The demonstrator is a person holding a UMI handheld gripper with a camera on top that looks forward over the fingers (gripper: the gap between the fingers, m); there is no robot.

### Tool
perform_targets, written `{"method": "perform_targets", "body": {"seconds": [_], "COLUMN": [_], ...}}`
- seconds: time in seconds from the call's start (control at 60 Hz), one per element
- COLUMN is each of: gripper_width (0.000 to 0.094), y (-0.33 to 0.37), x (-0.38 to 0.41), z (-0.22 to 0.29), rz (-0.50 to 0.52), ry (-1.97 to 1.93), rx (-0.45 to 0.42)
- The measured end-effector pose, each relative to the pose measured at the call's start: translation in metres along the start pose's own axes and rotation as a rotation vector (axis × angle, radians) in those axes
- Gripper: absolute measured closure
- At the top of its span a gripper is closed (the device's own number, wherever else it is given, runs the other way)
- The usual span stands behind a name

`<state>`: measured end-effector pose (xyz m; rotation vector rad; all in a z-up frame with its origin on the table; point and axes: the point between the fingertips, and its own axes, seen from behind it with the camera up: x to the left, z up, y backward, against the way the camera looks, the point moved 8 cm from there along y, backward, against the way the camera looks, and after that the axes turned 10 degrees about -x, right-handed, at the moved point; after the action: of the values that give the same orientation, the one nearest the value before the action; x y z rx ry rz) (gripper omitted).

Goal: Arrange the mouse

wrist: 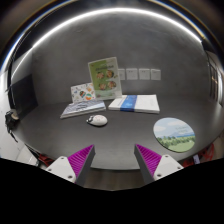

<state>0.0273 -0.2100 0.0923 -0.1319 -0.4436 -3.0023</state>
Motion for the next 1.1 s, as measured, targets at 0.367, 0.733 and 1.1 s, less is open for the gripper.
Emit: {"method": "perform_targets", "body": {"seconds": [0.367, 0.733, 1.1], "gripper_width": [0.0113, 0.0116, 0.0385], "y": [-0.107, -0.225, -0.292], "x": [0.067, 0.062, 0.052], "z": [-0.008, 0.003, 0.021], "rz": [0.168, 0.031, -0.044], "ry": [0.154, 0.172, 0.062], "rx": [0.022, 0.118, 0.137]}}
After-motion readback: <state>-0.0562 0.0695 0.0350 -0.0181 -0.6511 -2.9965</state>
